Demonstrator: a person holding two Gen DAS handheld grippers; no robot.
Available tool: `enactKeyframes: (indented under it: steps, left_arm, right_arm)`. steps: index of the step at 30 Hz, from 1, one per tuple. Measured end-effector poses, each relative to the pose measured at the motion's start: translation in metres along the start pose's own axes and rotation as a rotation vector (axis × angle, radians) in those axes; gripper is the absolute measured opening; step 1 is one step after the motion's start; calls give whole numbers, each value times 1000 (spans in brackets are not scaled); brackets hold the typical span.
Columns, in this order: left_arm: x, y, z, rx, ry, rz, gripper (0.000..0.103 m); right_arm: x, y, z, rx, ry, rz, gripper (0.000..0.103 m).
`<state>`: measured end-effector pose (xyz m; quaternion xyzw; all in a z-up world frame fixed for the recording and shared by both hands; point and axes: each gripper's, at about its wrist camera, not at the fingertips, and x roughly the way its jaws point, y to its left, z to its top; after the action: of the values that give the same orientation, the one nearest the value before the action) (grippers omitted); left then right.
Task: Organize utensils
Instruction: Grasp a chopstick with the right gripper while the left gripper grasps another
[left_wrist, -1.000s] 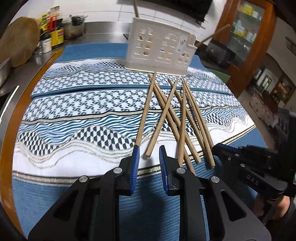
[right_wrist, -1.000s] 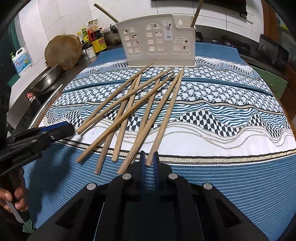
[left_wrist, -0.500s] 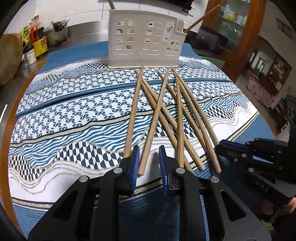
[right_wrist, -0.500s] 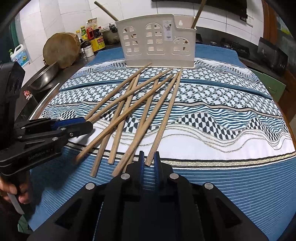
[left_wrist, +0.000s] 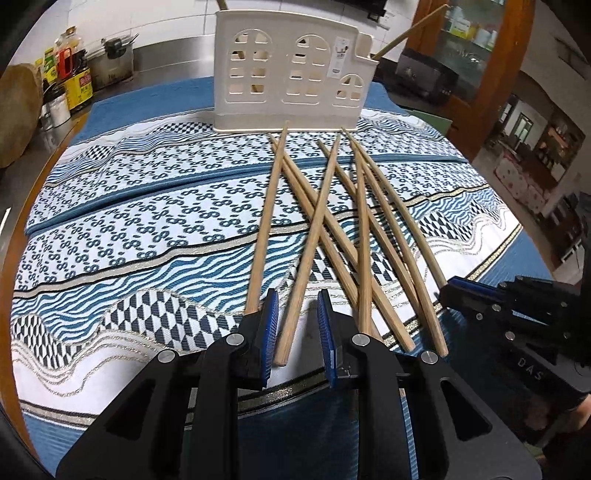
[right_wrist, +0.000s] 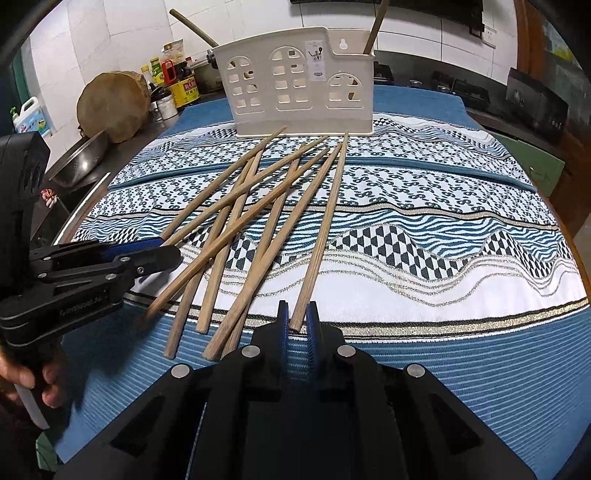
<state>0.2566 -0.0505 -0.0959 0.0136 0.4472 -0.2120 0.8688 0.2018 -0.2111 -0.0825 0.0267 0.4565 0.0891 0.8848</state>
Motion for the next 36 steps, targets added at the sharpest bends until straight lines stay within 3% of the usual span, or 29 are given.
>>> enactKeyframes:
  steps: [9, 11, 14, 28, 36]
  left_arm:
    - [2, -6, 4, -2, 9, 29, 21]
    - [2, -4, 4, -17, 3, 33, 12]
    - [-1, -3, 3, -21, -7, 48, 8]
    - [-62, -17, 23, 32, -170, 54, 7]
    - [-39, -12, 7, 65, -87, 53, 11]
  right_arm:
    - [-4, -2, 0, 0, -15, -4, 9]
    - [-9, -3, 0, 1, -25, -5, 9]
    - [-18, -4, 1, -3, -48, -6, 9]
    - [-103, -1, 48, -109, -268, -27, 8]
    - [-127, -3, 69, -136, -318, -16, 8]
